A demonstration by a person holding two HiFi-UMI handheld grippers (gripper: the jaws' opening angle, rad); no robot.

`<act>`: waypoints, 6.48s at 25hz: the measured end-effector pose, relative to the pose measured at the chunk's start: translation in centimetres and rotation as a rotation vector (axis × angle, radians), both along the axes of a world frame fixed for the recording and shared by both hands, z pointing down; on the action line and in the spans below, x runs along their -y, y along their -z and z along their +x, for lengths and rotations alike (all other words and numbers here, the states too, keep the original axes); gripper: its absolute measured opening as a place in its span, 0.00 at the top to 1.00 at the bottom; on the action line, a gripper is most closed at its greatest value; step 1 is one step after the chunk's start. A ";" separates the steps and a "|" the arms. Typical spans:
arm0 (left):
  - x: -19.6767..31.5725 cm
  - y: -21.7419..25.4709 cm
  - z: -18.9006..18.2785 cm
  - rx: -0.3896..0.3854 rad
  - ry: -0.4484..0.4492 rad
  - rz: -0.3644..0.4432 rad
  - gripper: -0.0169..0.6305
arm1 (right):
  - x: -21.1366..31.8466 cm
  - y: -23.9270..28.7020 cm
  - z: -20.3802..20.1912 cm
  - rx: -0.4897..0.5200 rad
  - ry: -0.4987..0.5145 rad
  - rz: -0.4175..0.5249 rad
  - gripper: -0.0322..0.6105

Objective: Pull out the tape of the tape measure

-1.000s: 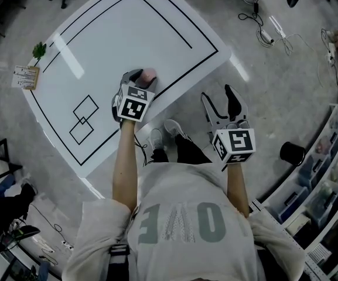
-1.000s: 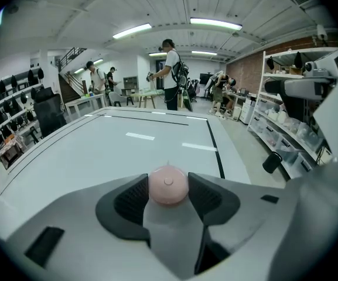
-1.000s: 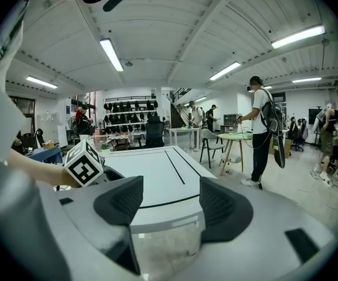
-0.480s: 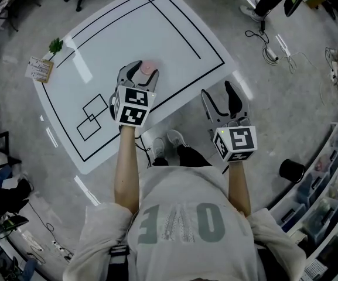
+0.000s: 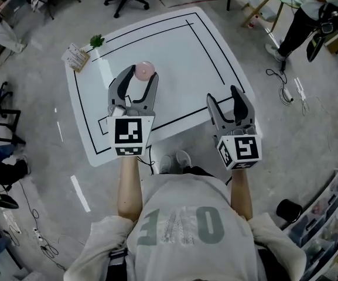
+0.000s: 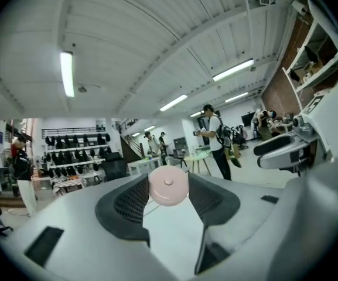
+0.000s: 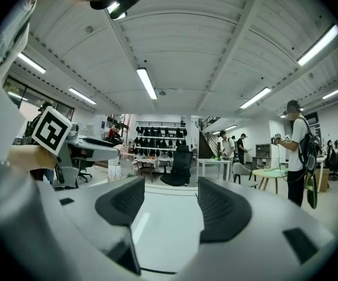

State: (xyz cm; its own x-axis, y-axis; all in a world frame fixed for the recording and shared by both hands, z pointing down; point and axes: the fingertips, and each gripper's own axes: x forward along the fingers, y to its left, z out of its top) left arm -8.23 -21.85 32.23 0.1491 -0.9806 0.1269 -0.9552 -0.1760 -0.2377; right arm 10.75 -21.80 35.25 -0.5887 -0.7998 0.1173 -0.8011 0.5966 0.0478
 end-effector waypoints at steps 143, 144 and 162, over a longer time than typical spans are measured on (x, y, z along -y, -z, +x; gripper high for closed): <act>-22.5 -0.8 -15.7 0.547 0.160 -0.240 0.61 | -1.7 1.1 -17.1 -0.401 0.601 0.304 0.90; -22.6 -0.7 -15.6 0.545 0.158 -0.238 0.61 | -1.8 1.1 -17.0 -0.401 0.602 0.305 0.90; -22.0 -2.8 -16.1 0.520 0.177 -0.265 0.61 | 1.7 -0.7 -12.5 -0.455 0.454 0.279 0.90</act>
